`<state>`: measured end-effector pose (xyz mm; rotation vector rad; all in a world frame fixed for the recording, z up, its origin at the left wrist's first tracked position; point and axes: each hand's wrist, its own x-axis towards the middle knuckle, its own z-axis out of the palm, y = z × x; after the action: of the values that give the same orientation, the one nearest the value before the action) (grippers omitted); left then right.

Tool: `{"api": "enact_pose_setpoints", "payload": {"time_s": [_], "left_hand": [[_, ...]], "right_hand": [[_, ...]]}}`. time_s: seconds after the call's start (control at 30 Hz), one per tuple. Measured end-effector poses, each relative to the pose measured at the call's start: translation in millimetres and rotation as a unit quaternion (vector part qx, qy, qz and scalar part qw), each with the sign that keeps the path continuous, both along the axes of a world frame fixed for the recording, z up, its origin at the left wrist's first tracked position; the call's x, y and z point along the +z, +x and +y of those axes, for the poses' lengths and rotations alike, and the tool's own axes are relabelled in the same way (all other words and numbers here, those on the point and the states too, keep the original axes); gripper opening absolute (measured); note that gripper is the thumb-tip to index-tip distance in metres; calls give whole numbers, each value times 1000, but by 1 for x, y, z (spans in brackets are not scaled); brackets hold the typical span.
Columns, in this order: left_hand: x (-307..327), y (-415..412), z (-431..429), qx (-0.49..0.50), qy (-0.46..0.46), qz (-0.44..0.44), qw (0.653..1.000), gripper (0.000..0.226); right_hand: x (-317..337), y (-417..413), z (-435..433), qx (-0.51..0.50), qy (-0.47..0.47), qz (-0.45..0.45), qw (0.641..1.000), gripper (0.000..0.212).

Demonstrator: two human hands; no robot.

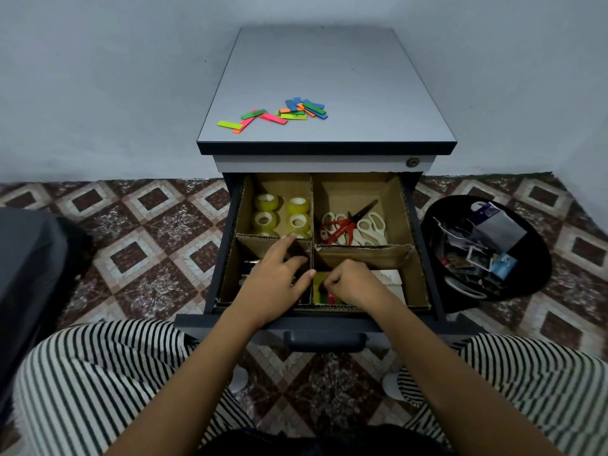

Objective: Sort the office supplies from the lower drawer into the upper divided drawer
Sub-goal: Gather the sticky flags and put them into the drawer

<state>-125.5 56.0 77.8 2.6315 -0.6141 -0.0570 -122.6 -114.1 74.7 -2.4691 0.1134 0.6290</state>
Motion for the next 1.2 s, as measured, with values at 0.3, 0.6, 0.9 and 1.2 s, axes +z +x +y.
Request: {"api": "enact_pose_setpoints", "payload": {"time_s": [0.3, 0.6, 0.9, 1.2], "left_hand": [[-5, 1, 0, 1, -3, -6, 1000, 44], [-4, 0, 0, 2, -11, -13, 1000, 45], [2, 0, 1, 12, -49, -36, 998, 36], [58, 61, 26, 38, -124, -180, 975, 39]], "right_hand": [[-3, 1, -2, -40, -5, -14, 999, 21], [0, -2, -3, -38, 2, -32, 999, 24], [18, -9, -8, -88, 171, -150, 970, 11], [116, 50, 16, 0, 94, -340, 936, 13]]}}
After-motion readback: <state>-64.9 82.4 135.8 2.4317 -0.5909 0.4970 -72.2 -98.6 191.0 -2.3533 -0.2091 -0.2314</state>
